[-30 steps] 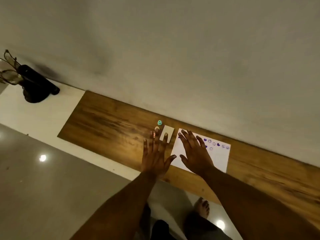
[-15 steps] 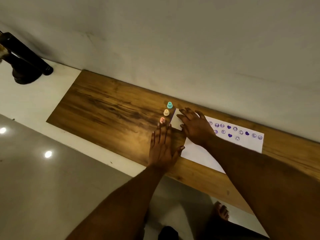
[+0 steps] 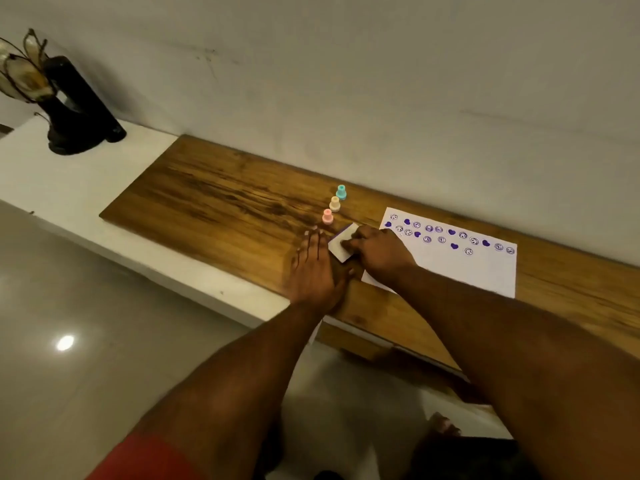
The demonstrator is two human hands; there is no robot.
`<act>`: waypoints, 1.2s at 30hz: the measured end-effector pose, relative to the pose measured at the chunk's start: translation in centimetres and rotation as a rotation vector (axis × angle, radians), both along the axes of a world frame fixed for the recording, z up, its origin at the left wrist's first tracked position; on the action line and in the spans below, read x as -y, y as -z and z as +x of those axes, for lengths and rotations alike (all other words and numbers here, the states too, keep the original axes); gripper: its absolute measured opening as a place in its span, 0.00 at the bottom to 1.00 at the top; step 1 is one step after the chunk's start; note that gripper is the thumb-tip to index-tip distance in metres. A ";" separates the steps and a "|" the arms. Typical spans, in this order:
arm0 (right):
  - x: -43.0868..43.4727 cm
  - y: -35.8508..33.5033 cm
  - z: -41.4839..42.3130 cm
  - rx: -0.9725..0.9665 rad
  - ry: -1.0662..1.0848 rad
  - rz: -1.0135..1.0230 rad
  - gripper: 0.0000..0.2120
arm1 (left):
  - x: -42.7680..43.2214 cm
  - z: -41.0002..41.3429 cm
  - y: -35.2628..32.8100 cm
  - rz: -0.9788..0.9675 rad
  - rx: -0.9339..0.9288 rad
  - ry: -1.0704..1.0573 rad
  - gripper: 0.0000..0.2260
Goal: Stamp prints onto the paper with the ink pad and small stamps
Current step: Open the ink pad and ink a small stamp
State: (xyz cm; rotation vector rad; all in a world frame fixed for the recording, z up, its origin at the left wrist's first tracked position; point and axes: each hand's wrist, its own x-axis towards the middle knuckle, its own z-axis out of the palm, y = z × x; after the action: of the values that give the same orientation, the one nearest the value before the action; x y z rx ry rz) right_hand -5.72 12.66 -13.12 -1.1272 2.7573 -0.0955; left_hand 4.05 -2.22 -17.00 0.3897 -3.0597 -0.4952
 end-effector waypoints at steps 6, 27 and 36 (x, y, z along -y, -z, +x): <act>1.7 -0.4 4.6 -0.054 0.079 0.125 0.24 | 1.6 1.1 -1.6 0.087 0.106 0.036 0.39; 1.9 -1.5 3.3 0.146 -0.032 0.058 0.32 | 4.5 3.6 -0.8 0.304 -0.015 0.069 0.33; 2.5 -2.7 0.3 0.321 -0.118 0.111 0.23 | 4.6 3.4 -0.4 0.391 -0.025 0.019 0.38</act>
State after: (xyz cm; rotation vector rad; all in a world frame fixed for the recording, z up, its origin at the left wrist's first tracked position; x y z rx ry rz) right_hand -5.38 10.11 -10.45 -1.1319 2.3807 -0.0986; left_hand 7.45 -6.78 -16.56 0.3556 -2.9336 -1.0945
